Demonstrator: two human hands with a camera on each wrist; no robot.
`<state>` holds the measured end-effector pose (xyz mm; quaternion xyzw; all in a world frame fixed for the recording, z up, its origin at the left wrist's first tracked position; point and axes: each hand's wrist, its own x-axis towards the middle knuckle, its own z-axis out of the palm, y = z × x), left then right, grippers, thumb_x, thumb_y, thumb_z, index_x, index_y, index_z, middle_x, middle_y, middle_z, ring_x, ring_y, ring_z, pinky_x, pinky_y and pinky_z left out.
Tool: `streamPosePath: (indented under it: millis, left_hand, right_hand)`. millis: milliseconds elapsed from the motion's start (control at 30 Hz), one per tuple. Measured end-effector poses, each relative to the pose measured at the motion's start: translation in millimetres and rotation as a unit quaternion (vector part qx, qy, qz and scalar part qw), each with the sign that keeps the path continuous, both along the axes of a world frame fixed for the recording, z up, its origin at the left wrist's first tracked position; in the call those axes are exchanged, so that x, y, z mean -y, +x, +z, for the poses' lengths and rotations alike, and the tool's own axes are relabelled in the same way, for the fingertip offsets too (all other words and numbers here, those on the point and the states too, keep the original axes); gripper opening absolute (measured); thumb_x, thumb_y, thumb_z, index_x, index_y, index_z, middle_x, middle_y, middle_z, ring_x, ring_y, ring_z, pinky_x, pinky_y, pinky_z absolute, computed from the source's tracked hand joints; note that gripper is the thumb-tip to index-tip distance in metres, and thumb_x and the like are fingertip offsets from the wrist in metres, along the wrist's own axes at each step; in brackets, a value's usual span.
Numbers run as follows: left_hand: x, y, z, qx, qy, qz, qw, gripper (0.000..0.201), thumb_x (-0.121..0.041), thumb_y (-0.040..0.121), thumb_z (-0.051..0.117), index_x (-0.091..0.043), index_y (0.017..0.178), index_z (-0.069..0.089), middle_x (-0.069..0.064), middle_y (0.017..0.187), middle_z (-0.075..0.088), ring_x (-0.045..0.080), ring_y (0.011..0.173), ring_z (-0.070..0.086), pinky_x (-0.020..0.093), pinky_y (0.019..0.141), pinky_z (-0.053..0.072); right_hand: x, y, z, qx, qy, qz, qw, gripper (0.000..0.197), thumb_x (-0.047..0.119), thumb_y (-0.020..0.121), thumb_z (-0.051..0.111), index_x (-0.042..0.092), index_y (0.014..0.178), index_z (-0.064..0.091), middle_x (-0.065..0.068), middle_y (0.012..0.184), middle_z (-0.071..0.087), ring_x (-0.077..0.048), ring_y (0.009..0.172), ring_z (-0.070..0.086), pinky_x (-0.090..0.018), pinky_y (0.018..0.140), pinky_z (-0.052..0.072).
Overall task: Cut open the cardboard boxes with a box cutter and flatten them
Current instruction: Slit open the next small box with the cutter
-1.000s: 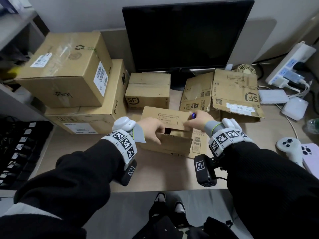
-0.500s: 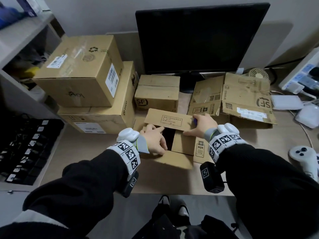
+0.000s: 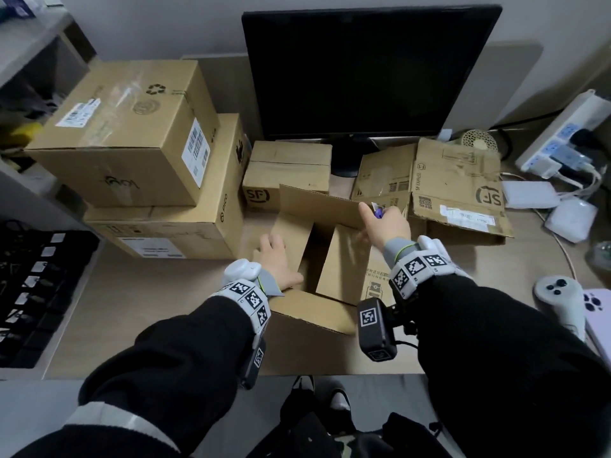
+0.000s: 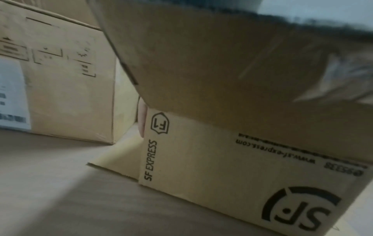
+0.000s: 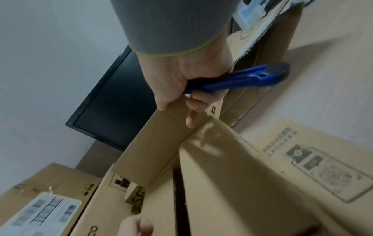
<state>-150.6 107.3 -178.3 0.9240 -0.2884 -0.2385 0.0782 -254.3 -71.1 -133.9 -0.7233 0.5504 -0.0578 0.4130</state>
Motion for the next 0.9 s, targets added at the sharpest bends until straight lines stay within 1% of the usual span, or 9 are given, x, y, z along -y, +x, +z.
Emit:
streamPosePath:
  millis: [67,200,333,467,667,733,800,833,900]
  left_hand:
    - [1.7,2.7,4.3,-0.032,-0.026,0.012,0.999,0.064,-0.034,0.074,0.071,-0.011,0.118,0.029,0.01,0.122,0.035,0.033,0.103,0.048,0.039,0.085,0.042]
    - [-3.0,15.2,22.1,-0.137,-0.132,0.07,0.979,0.053,-0.024,0.087,0.061,-0.01,0.124,0.026,0.002,0.095,0.045,0.02,0.079,0.051,0.029,0.074,0.037]
    - [-5.9,29.7,35.1,-0.118,-0.115,0.082,0.983,0.045,-0.02,0.092,0.05,-0.01,0.133,0.035,0.011,0.124,0.052,0.027,0.108,0.051,0.027,0.085,0.035]
    - [-9.5,30.2,48.3,-0.103,-0.058,0.036,0.992,0.046,-0.012,0.094,0.04,-0.011,0.14,0.034,0.017,0.128,0.053,0.031,0.107,0.053,0.029,0.086,0.039]
    - [-9.7,32.0,87.6,-0.121,-0.102,0.019,0.987,0.027,-0.012,0.093,0.038,-0.003,0.116,0.048,0.015,0.116,0.056,0.03,0.101,0.054,0.036,0.087,0.045]
    - [-4.1,29.7,115.0,-0.143,-0.166,0.008,0.976,0.016,-0.009,0.092,0.041,-0.004,0.106,0.049,0.009,0.099,0.057,0.023,0.088,0.054,0.023,0.072,0.047]
    - [1.4,27.6,143.7,-0.144,-0.208,-0.018,0.967,0.006,-0.005,0.091,0.044,-0.009,0.094,0.046,0.002,0.083,0.05,0.017,0.075,0.047,0.014,0.052,0.04]
    - [3.6,28.6,154.3,-0.138,-0.218,-0.036,0.966,0.007,-0.004,0.091,0.045,-0.011,0.093,0.045,0.002,0.083,0.049,0.016,0.075,0.046,0.017,0.053,0.039]
    - [4.5,31.9,172.9,-0.116,-0.235,-0.065,0.963,0.012,-0.005,0.09,0.046,-0.009,0.101,0.048,0.006,0.093,0.053,0.02,0.084,0.05,0.027,0.064,0.041]
  right_hand:
    - [-9.6,5.0,0.0,0.015,0.038,-0.004,0.999,0.067,0.046,0.09,0.057,0.001,0.132,0.031,-0.016,0.122,0.056,-0.03,0.104,0.055,-0.033,0.085,0.04]
    - [-21.1,5.2,-6.7,-0.022,0.072,0.037,0.996,0.113,0.032,0.072,0.082,0.007,0.148,0.002,-0.018,0.143,0.035,-0.034,0.128,0.042,-0.039,0.103,0.037]
    - [-31.7,0.4,-17.6,-0.119,0.018,0.037,0.992,0.147,0.039,0.052,0.092,0.018,0.149,-0.017,-0.013,0.145,0.023,-0.034,0.133,0.036,-0.044,0.106,0.035]
    - [-47.5,0.2,-21.8,-0.174,0.015,0.056,0.983,0.153,0.064,0.049,0.084,0.013,0.148,-0.021,-0.013,0.15,0.016,-0.034,0.137,0.028,-0.045,0.107,0.032]
    - [-44.5,2.0,-12.3,-0.241,-0.022,0.055,0.969,0.153,0.073,0.051,0.075,-0.001,0.147,-0.017,-0.017,0.151,0.016,-0.036,0.136,0.029,-0.045,0.107,0.033]
    - [-33.9,-1.3,-6.8,-0.236,0.014,0.037,0.971,0.142,0.065,0.06,0.076,-0.003,0.148,-0.012,-0.02,0.153,0.017,-0.038,0.139,0.026,-0.045,0.111,0.028]
    - [-22.0,-6.2,4.9,-0.202,0.034,0.057,0.977,0.107,0.058,0.07,0.072,0.0,0.146,0.025,-0.019,0.143,0.042,-0.035,0.129,0.044,-0.039,0.106,0.039]
    - [-16.8,-7.2,10.9,-0.175,0.032,0.072,0.981,0.081,0.056,0.072,0.069,0.005,0.131,0.049,-0.015,0.13,0.056,-0.031,0.115,0.055,-0.035,0.098,0.045]
    - [-13.6,-7.9,27.7,-0.113,0.018,0.087,0.99,0.048,0.052,0.074,0.067,0.012,0.101,0.061,-0.009,0.108,0.065,-0.027,0.095,0.061,-0.031,0.083,0.048]
